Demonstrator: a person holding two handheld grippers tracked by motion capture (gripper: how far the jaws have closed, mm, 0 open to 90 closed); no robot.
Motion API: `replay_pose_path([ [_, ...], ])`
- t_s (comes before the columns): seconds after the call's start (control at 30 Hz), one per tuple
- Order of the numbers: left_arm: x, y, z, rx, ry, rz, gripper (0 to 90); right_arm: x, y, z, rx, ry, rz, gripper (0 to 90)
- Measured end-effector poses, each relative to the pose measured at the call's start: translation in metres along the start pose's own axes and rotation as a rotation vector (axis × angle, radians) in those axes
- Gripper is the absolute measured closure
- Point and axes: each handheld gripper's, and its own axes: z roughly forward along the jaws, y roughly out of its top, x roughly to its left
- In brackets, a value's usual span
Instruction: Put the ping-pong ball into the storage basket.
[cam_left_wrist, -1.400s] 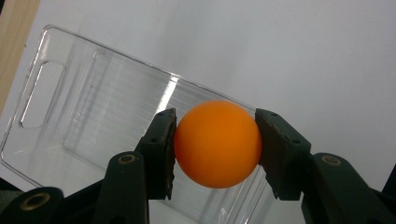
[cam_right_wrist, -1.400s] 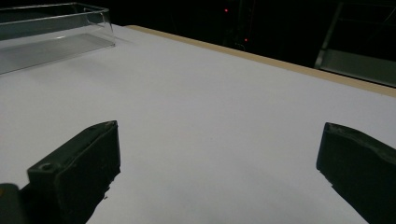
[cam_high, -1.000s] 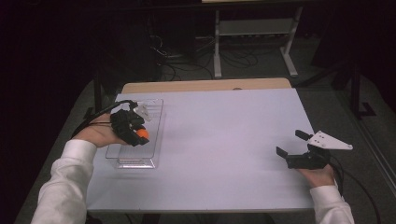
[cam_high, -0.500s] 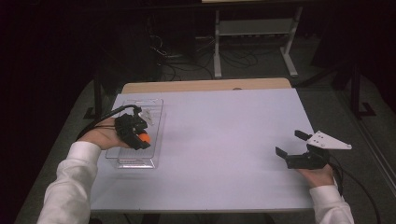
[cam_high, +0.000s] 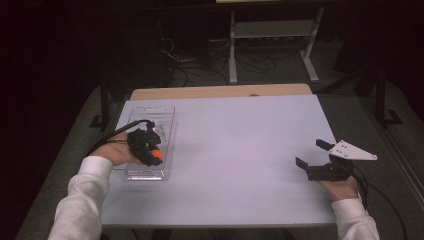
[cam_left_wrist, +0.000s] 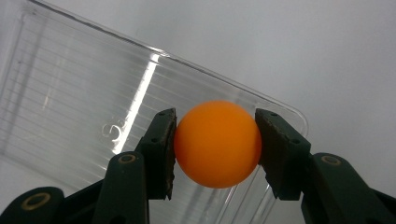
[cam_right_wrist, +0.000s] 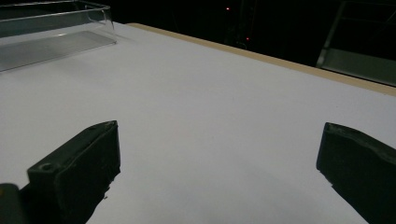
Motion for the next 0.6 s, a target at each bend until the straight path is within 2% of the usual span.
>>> replay_pose_path([
  [0.13, 0.002, -0.002, 0.010, 0.002, -0.007, -0.010, 50.8, -0.001, 0.000, -0.001, -0.004, -0.005, 0.002, 0.0],
  [0.27, 0.003, -0.002, 0.012, -0.002, -0.012, -0.014, 50.8, 0.000, 0.000, -0.001, -0.004, -0.004, 0.003, 0.0],
  [0.6, 0.004, -0.003, 0.020, 0.022, -0.018, -0.020, 50.8, -0.001, 0.000, -0.001, -0.004, -0.005, 0.001, 0.0],
])
